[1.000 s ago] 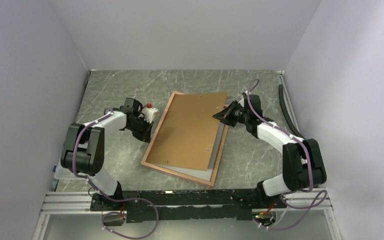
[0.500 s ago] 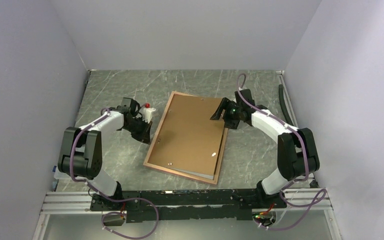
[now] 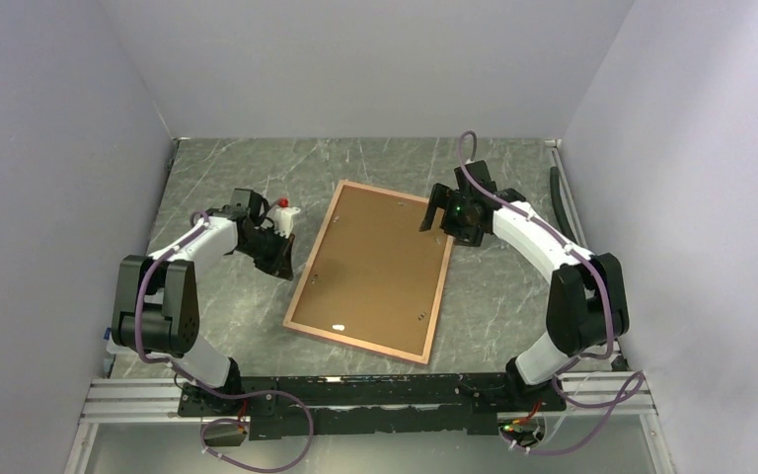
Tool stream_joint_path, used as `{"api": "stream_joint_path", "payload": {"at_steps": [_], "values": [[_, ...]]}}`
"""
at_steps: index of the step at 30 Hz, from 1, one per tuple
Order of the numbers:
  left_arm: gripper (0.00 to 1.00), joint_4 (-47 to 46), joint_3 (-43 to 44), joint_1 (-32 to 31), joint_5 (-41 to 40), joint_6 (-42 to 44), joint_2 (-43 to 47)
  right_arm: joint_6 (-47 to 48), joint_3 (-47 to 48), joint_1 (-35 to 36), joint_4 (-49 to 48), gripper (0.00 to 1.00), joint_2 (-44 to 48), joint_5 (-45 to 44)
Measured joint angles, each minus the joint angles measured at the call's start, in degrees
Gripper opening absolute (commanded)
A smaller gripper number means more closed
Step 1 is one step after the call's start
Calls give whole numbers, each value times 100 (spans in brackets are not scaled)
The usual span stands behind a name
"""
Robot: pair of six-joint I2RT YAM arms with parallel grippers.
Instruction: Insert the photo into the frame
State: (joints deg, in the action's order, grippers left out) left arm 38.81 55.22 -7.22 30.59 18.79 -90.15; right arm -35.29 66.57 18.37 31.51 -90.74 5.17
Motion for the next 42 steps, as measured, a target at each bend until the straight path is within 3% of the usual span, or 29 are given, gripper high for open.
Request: {"api": "stream_joint_path", "payload": {"at_steps": [8, 18, 23, 35, 40, 42], "values": [[3, -79, 0, 105, -46, 13, -13, -142, -664, -2, 125, 100, 726, -267], [3, -404, -35, 116, -26, -9, -417, -643, -2124, -2, -590, 100, 857, 713], [3, -442, -63, 33, 0, -26, -420, -758, -2037, -7, -1084, 100, 474, 1102], [3, -649, -96, -481, -87, -7, -420, -741, -1222, -616, -1147, 99, -179, 1388], [4, -592, -94, -496, 50, -22, -407, -721, -1036, -719, -1147, 91, -81, 1226], [12, -490, -85, -420, 208, -52, -367, -791, -1093, -605, -1161, 87, 144, 1078]]}}
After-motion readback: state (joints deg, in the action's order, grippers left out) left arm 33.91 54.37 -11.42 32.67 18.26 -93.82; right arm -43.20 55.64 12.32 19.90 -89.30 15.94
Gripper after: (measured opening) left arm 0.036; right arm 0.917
